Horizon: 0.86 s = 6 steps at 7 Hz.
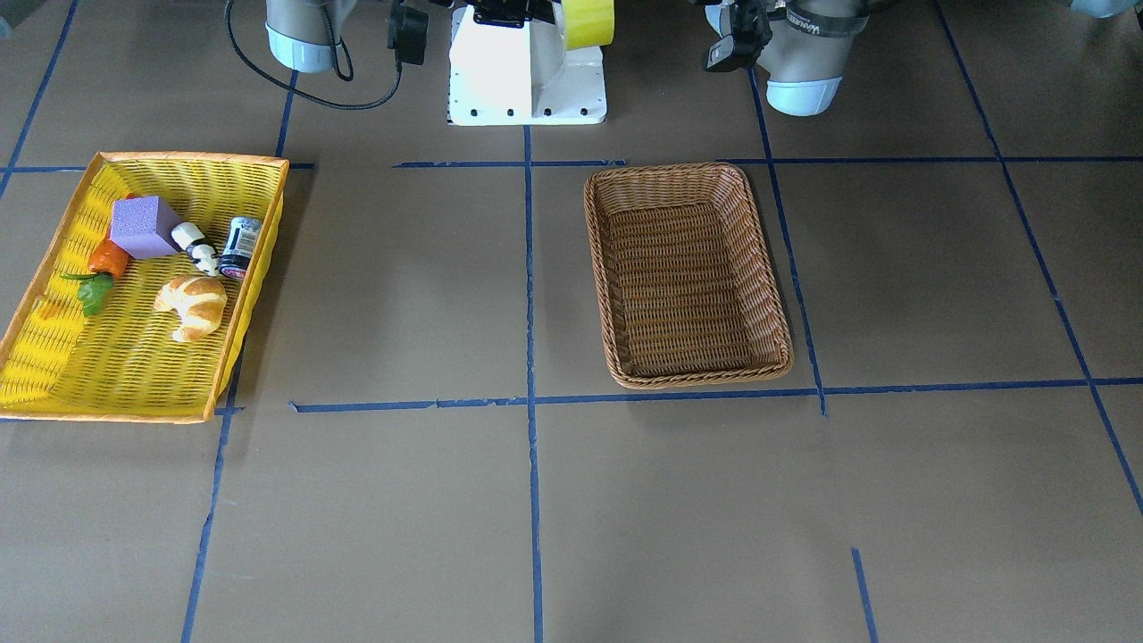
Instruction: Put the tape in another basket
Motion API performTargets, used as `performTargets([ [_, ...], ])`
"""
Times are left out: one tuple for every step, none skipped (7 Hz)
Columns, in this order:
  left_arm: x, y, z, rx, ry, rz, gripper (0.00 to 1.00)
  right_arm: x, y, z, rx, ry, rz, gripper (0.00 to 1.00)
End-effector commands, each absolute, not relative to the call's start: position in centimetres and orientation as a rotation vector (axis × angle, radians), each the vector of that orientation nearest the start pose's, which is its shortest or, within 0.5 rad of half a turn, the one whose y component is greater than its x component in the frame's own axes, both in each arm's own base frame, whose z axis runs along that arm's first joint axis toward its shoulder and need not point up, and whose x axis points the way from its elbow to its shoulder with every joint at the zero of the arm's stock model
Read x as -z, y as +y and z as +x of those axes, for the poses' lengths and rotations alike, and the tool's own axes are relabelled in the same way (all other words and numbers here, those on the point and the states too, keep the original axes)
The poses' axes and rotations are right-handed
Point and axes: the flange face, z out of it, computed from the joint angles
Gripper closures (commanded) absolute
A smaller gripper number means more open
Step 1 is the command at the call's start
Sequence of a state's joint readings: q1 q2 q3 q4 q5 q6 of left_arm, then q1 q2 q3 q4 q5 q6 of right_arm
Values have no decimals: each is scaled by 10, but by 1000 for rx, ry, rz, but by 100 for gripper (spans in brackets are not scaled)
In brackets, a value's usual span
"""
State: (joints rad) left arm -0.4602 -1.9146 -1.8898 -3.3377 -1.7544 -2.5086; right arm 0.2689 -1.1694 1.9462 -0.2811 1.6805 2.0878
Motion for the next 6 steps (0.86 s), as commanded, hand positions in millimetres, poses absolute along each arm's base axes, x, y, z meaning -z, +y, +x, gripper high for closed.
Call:
performTargets([
  [-183,-297,340,410,2362,-666,99,-143,-246,-435,-396,-2074,-317,0],
  [-183,-296,339,409,2359,-665,99,-142,-244,-435,-399,-2076,-319,0],
  [-181,-295,331,396,2362,-658,100,-144,-244,-435,-399,-2074,-314,0],
  [-198,-302,319,402,2325,-625,100,-143,-247,-432,-338,-2082,-198,0],
  [-208,-316,300,394,2291,-570,100,-153,-248,-434,-288,-2061,-106,0],
  [-211,-328,295,400,2212,-546,100,-158,-259,-427,-273,-2042,-30,0],
])
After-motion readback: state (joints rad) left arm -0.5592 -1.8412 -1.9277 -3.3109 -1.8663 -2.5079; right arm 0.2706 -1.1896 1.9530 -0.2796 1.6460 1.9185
